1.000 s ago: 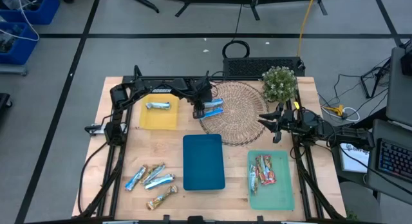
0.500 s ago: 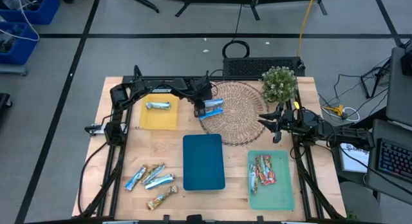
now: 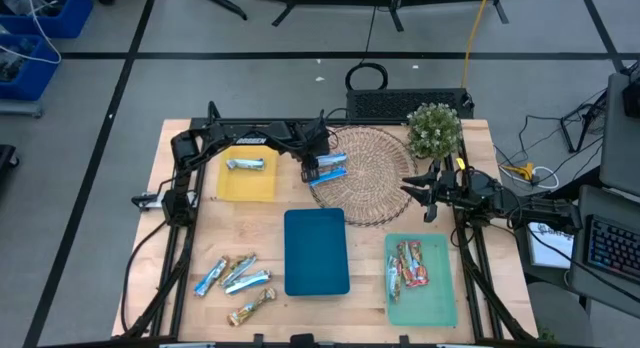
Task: Pick and place Granola Bars by type
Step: Put the blue granola bar into the yellow bin
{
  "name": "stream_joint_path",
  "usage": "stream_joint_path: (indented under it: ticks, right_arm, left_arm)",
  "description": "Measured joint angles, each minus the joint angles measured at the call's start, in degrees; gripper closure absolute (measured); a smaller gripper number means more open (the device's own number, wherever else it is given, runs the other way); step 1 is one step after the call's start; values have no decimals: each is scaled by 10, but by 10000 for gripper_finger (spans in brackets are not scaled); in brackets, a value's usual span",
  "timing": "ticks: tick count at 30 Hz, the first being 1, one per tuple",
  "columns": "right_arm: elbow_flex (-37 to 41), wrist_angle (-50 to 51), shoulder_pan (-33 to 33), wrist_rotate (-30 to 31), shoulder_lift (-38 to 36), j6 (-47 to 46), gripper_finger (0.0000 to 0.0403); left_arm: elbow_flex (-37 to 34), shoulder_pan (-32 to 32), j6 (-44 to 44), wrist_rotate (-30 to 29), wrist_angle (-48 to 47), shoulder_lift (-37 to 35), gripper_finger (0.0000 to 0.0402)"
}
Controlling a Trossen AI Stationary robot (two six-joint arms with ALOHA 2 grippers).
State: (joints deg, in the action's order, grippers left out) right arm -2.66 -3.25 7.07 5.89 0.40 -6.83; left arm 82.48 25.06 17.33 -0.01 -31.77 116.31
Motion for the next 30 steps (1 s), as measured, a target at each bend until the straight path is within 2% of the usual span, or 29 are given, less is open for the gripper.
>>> stream_joint_path:
  ticks: [19, 23, 27, 30]
  right_arm:
    - [0, 0, 0, 0, 0, 0, 303]
    - [0, 0, 0, 0, 0, 0, 303]
    - [0, 0, 0, 0, 0, 0, 303]
    - [0, 0, 0, 0, 0, 0, 303]
  left_arm:
    - [0, 0, 5, 0, -7, 0, 276]
    - [0, 0, 10, -1, -16, 0, 317]
    - [0, 0, 10, -1, -16, 0, 381]
    - [0, 0, 7, -1, -15, 0, 393]
